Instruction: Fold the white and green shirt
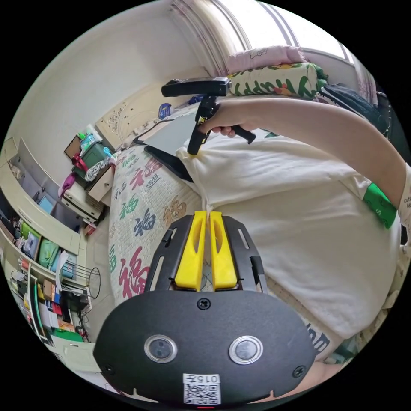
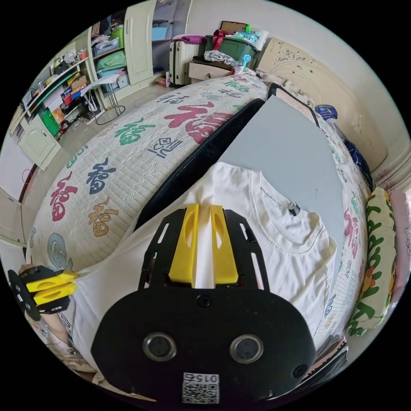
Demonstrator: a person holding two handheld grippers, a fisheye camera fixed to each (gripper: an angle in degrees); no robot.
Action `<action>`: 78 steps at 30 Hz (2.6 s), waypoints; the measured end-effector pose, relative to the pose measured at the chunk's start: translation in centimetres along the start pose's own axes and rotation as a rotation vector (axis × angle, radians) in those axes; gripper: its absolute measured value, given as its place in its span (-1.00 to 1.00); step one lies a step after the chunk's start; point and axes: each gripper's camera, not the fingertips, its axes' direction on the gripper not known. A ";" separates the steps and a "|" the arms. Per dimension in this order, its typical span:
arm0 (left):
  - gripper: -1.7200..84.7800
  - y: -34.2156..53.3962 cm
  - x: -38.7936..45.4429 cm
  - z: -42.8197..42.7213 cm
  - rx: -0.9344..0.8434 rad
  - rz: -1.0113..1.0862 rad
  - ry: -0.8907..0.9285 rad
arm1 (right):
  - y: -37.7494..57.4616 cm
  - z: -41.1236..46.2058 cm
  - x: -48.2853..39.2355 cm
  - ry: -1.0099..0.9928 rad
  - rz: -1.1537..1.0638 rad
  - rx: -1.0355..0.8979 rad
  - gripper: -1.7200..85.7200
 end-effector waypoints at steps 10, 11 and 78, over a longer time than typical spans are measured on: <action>-0.95 -2.1 3.1 1.7 -0.125 0.065 -0.025 | 10.2 -5.0 8.8 0.104 0.163 0.138 -0.80; -0.95 -2.2 3.2 1.7 -0.124 0.061 -0.019 | 12.7 -6.3 10.1 0.056 0.152 0.153 -0.80; -0.95 1.0 2.4 2.1 -0.074 -0.008 -0.009 | 89.2 0.2 20.1 1.370 -0.715 -0.096 -0.98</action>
